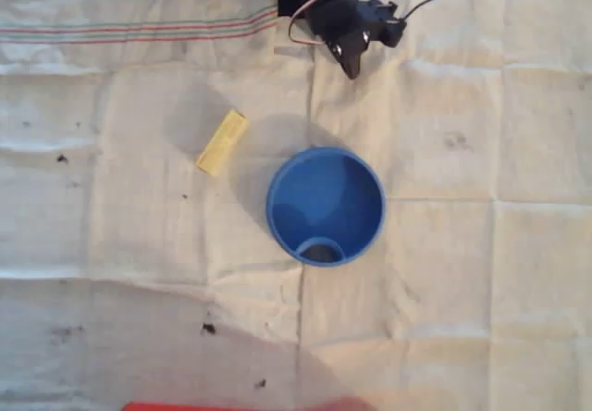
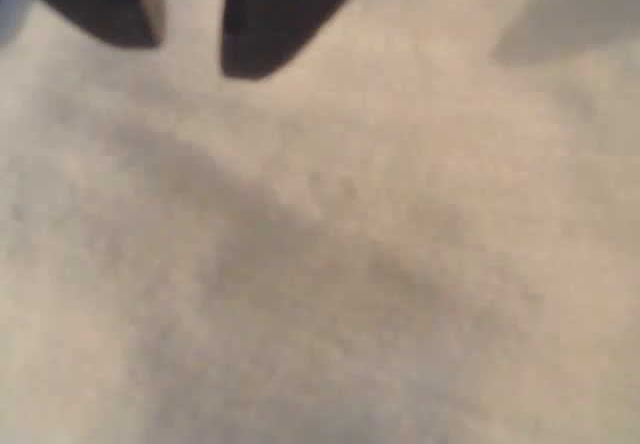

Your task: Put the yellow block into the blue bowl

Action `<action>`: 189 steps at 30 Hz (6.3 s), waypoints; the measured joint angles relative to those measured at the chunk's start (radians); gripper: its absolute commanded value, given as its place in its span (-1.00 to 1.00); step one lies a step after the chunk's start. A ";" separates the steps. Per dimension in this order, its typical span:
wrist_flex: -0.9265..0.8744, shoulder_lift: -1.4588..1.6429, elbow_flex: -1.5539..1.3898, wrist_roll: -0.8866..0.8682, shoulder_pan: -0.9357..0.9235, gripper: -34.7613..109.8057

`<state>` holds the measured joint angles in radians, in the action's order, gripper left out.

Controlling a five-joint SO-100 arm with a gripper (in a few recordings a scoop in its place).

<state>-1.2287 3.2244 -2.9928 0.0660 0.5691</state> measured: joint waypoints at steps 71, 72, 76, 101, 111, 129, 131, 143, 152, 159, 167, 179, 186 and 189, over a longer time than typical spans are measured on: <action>-0.298 -1.677 1.631 1.436 -0.864 -0.25; -0.282 -1.690 1.631 1.439 -0.868 -0.22; -0.241 -1.733 1.631 1.445 -0.905 -0.14; -0.130 -1.936 1.631 1.445 -0.927 -0.14; -0.130 -1.985 1.631 1.445 -0.927 -0.14; -0.018 -2.109 1.631 1.445 -0.907 -0.14; -0.018 -2.120 1.631 1.445 -0.888 -0.16; -0.018 -2.135 1.631 1.445 -0.827 -0.51; -0.021 -2.095 1.638 1.445 -0.844 -0.52; -0.023 -1.891 1.638 1.445 -0.838 -0.52; -0.025 -1.812 1.638 1.373 -0.752 -0.52; -0.025 -1.812 1.638 1.097 -0.453 -0.52; 0.028 -1.812 1.638 1.042 -0.368 -0.52; 0.080 -1.825 1.638 1.031 -0.364 -0.51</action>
<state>-1.1490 1.3990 -1.3545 1.0968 0.2056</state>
